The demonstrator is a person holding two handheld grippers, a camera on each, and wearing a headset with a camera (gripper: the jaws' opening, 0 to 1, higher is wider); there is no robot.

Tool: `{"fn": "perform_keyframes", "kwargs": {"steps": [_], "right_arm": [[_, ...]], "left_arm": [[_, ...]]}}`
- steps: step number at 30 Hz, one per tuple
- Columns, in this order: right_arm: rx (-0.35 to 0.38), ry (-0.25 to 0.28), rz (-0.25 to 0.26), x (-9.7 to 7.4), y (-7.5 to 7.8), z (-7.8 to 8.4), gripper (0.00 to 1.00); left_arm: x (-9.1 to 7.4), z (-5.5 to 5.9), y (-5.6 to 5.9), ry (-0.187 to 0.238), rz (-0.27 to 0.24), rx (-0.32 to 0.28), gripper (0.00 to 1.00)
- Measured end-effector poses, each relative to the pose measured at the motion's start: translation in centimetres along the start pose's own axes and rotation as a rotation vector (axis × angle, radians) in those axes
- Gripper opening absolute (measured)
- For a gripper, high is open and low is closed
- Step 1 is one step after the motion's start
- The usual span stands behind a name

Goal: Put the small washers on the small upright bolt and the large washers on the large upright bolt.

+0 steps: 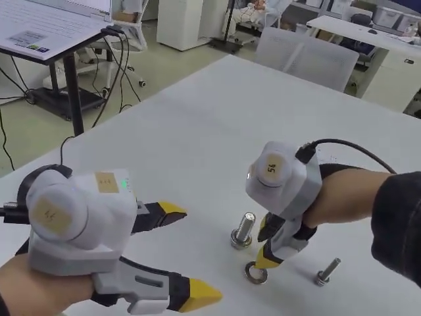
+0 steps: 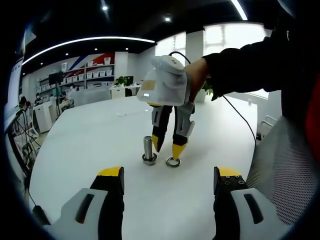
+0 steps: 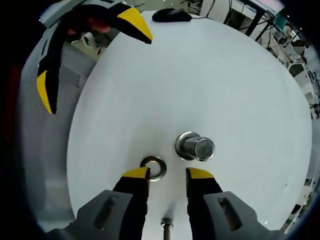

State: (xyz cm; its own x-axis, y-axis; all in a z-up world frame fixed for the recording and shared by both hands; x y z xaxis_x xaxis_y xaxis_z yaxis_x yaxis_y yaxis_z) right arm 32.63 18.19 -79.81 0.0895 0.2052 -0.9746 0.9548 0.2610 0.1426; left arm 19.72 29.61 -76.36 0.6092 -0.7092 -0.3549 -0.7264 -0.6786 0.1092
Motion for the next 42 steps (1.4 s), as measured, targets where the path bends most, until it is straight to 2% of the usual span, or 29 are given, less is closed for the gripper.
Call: {"fn": "perform_keyframes", "kwargs": {"steps": [8, 19, 23, 42], "right_arm": [[0.012, 0.002, -0.022, 0.4, -1.0, 0.4, 0.35], [-0.022, -0.011, 0.010, 0.7, -1.4, 0.3, 0.34], [-0.028, -0.018, 0.013, 0.7, -1.8, 0.2, 0.31], [-0.015, -0.035, 0.018, 0.8, -1.8, 0.2, 0.25]], "left_arm": [[0.0, -0.1, 0.0, 0.000, 0.004, 0.003, 0.72], [0.1, -0.3, -0.1, 0.004, 0.003, 0.004, 0.72], [0.1, -0.3, -0.2, 0.005, 0.003, 0.005, 0.72], [0.3, -0.4, -0.2, 0.008, 0.009, 0.007, 0.71]]}}
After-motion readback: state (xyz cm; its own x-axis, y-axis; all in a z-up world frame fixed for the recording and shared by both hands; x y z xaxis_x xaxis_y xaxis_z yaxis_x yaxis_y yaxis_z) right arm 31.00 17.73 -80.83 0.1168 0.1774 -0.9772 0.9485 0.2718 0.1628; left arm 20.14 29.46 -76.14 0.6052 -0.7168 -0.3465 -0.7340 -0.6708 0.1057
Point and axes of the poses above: the centre of the closed fingertips' face, and the gripper's own axes: x roughly forward along the fingers, y roughly to its right, z roughly out of its underside, the point moved 7 cm from there along -x, roughly backward along the fingers, and after that the axes turned 9 degrees about z, right-handed, at the moved point
